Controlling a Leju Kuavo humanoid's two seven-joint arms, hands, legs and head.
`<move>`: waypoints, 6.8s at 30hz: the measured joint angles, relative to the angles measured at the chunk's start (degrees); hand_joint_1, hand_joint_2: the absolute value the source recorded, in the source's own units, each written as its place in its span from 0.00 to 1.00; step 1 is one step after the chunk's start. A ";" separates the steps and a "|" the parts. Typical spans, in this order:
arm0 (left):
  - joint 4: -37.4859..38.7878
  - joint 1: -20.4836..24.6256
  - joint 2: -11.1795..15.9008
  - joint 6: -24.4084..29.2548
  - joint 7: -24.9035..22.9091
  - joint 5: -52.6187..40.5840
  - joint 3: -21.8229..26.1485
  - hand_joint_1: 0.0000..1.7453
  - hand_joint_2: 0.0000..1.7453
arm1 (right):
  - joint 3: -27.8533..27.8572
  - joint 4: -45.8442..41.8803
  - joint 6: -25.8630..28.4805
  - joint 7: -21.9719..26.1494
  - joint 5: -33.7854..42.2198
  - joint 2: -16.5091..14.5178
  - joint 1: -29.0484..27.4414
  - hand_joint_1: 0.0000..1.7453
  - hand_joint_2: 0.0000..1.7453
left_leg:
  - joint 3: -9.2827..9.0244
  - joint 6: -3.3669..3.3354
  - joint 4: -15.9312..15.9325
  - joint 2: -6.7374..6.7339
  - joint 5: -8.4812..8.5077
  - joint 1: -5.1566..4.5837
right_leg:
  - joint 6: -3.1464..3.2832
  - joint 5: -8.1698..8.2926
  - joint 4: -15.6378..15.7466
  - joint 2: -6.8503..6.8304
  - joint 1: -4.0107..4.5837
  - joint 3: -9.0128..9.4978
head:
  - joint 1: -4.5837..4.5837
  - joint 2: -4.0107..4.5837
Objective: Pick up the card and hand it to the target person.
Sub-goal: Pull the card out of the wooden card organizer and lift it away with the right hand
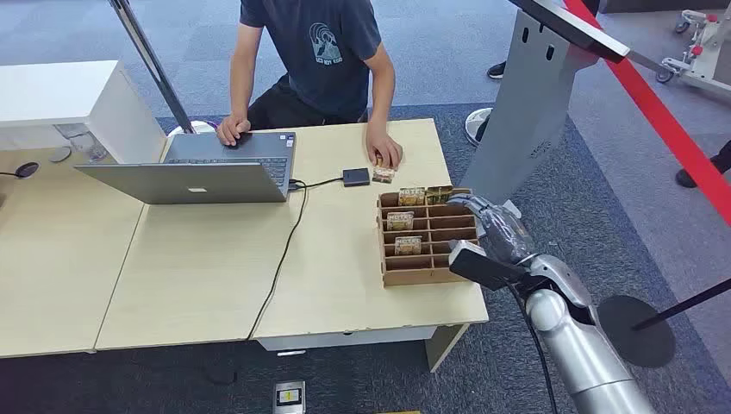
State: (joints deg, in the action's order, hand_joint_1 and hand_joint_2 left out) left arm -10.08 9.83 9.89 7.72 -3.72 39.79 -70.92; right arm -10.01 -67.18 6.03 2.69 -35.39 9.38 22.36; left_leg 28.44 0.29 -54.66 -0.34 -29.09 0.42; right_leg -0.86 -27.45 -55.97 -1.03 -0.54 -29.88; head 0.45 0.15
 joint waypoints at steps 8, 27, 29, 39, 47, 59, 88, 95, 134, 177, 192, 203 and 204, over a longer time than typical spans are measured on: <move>0.00 0.15 -0.25 0.00 0.08 -0.20 -1.09 0.00 0.00 | -5.38 0.33 6.79 0.15 -12.91 -4.40 6.25 0.00 1.00 | 0.01 -0.02 -0.01 0.00 0.06 -0.01 | -0.01 0.04 0.00 -0.01 -0.01 0.01 | 0.02 0.00; 0.00 0.74 -0.36 -0.35 -0.59 -0.84 -2.69 0.00 0.00 | -13.08 20.16 20.38 -0.60 -20.99 -12.72 20.64 0.62 1.00 | 0.01 -0.01 -0.02 0.01 0.08 -0.01 | 0.01 0.06 0.00 -0.01 -0.01 -0.02 | 0.02 0.00; 0.00 0.82 -0.36 -0.35 -0.59 -0.84 -2.70 0.00 0.00 | -13.27 22.01 20.96 -0.59 -20.93 -13.00 21.38 0.53 1.00 | 0.01 -0.01 -0.02 0.01 0.08 -0.01 | 0.01 0.06 0.00 -0.01 -0.01 -0.03 | 0.02 0.00; 0.00 0.87 -0.36 -0.35 -0.67 -0.66 -3.63 0.00 0.00 | -13.75 28.84 22.00 -0.86 -20.70 -13.28 22.95 0.35 1.00 | 0.01 -0.01 -0.03 0.01 0.08 -0.01 | 0.01 0.06 0.00 -0.01 -0.01 -0.03 | 0.02 0.00; 0.00 0.65 -0.36 -0.13 -0.77 -0.15 -3.78 0.00 0.00 | -13.64 32.44 22.54 -1.43 -20.42 -12.76 23.44 0.47 1.00 | 0.00 -0.01 -0.03 0.01 0.08 -0.01 | 0.00 0.06 0.00 -0.01 -0.01 -0.03 | 0.02 0.00; 0.00 0.41 -0.36 0.01 -0.77 0.07 -3.81 0.00 0.00 | -12.54 36.14 23.37 -1.91 -19.77 -11.08 24.45 0.60 1.00 | -0.01 -0.01 -0.04 0.01 0.08 -0.01 | 0.00 0.07 0.00 -0.01 -0.01 -0.03 | 0.02 0.00; 0.00 0.22 -0.38 0.22 -1.02 0.40 -4.01 0.00 0.00 | -10.34 40.57 23.45 -3.17 -20.26 -9.06 25.16 0.43 1.00 | -0.01 -0.01 -0.04 0.01 0.08 -0.01 | 0.00 0.08 0.00 -0.01 -0.01 -0.03 | 0.02 0.00; 0.00 0.22 -0.38 0.27 -1.12 0.21 -4.08 0.00 0.00 | -9.89 41.64 23.46 -3.83 -20.88 -8.64 25.28 0.45 1.00 | -0.01 -0.01 -0.04 0.01 0.08 -0.01 | -0.01 0.08 0.01 -0.01 -0.01 -0.04 | 0.02 0.00; 0.00 0.43 -0.38 0.13 -1.12 -0.25 -4.14 0.00 0.00 | -9.72 43.66 23.47 -4.85 -22.03 -8.03 25.37 0.46 1.00 | -0.02 -0.01 -0.04 0.00 0.08 -0.01 | -0.02 0.11 0.01 -0.01 -0.01 -0.04 | 0.02 0.00; 0.00 1.08 -0.78 -0.09 -1.60 -0.16 -5.45 0.00 0.00 | -8.60 45.84 22.92 -5.03 -22.33 -8.05 26.57 0.54 1.00 | -0.02 -0.03 -0.05 0.00 0.10 -0.02 | -0.02 0.12 0.01 -0.01 -0.02 -0.03 | 0.02 0.00; 0.00 1.37 -0.81 -0.09 -1.64 -0.13 -5.50 0.00 0.00 | -8.29 45.92 22.40 -5.15 -23.17 -8.40 27.03 0.52 1.00 | -0.02 -0.05 -0.04 0.00 0.12 -0.01 | 0.00 0.14 0.01 -0.01 -0.01 -0.03 | 0.02 0.00; 0.00 1.38 -0.85 -0.17 -1.79 -0.08 -5.50 0.00 0.00 | -8.31 46.45 21.68 -6.04 -23.98 -9.21 27.03 0.45 1.00 | -0.01 -0.05 -0.04 0.00 0.12 -0.01 | 0.00 0.14 0.01 -0.01 -0.01 -0.03 | 0.02 0.00; 0.00 1.38 -0.85 -0.17 -1.79 -0.05 -5.51 0.00 0.00 | -8.31 46.53 21.62 -6.09 -23.99 -9.30 27.03 0.45 1.00 | -0.01 -0.05 -0.04 0.01 0.12 -0.01 | 0.00 0.14 0.01 -0.01 -0.01 -0.03 | 0.02 0.00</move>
State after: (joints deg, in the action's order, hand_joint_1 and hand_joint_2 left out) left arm -10.08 11.21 9.04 7.54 -5.51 39.74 -76.42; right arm -18.32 -20.64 27.65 -3.40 -59.37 0.08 49.39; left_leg 28.43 0.24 -54.71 -0.34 -28.97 0.41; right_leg -0.86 -27.31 -55.96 -1.04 -0.56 -29.91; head 0.46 0.15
